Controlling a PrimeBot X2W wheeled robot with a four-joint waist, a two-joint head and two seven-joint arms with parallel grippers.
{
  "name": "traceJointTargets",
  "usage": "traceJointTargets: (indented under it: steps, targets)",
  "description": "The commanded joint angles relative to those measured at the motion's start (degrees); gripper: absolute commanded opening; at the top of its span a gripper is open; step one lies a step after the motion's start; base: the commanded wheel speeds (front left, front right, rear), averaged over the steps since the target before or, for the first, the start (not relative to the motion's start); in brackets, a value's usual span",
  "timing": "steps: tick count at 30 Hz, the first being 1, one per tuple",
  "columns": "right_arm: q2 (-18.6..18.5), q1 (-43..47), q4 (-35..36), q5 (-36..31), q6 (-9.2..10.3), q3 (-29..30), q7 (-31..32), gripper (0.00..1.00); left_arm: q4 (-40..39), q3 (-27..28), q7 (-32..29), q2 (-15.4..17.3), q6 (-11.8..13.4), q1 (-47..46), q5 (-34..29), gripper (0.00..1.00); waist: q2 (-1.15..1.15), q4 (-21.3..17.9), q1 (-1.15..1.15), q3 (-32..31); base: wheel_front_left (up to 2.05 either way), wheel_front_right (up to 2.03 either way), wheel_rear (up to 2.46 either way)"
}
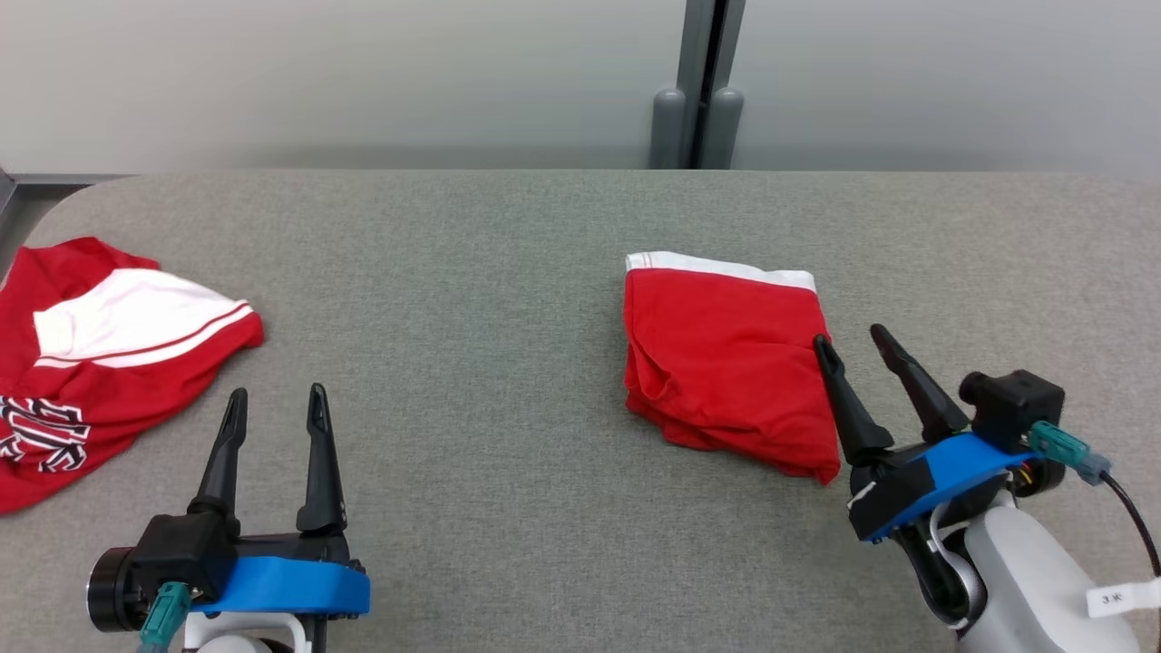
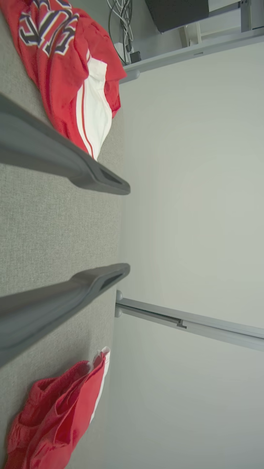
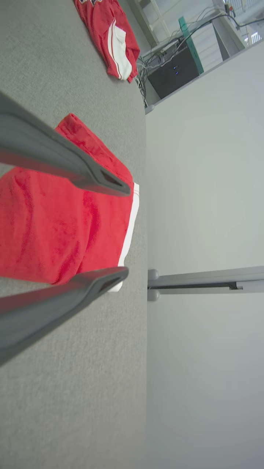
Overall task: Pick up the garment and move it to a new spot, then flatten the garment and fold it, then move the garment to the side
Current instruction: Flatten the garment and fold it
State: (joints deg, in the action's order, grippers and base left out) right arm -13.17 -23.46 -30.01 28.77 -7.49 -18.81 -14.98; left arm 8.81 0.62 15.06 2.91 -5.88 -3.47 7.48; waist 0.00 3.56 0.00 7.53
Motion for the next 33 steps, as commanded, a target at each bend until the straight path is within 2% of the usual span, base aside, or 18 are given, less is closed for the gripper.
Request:
traceJointTargets:
  steps: [1, 10, 18, 23, 33]
  targets:
    - [-0.1, 1.82, 1.2, -0.97, -0.01, 1.29, -0.26, 1.0, 0.01, -0.07, 0.16, -0.03, -0.07, 0.49, -0.43, 1.0, 0.0, -0.99, 0.0, -0.83, 0.0, 0.0, 0.0]
    - [2.37, 10.89, 11.58, -8.6, -0.02, 12.25, -0.25, 1.0, 0.52, 0.17, 0.16, -0.02, -0.38, 0.94, -1.66, 1.0, 0.0, -3.42, 0.0, -2.16, 0.0, 0.0, 0.0]
    - [5.96, 18.7, 17.88, -14.43, -0.02, 18.35, -0.24, 1.0, 1.97, 1.12, 0.16, 0.01, -0.35, 2.32, -3.68, 1.0, 0.0, -3.56, 0.0, -3.98, 0.0, 0.0, 0.0]
    - [7.94, 22.78, 20.01, -16.5, -0.02, 20.67, -0.25, 1.0, 2.32, 1.14, 0.16, 0.12, 0.06, 3.65, -4.64, 1.0, 0.0, -2.67, 0.0, -5.23, 0.0, 0.0, 0.0]
    - [10.0, 26.81, 22.75, -20.22, -0.02, 20.33, -0.25, 1.0, 2.58, 1.33, 0.16, 1.13, 0.53, 5.33, -5.7, 1.0, 0.0, -1.34, 0.0, -6.76, 0.0, 0.0, 0.0]
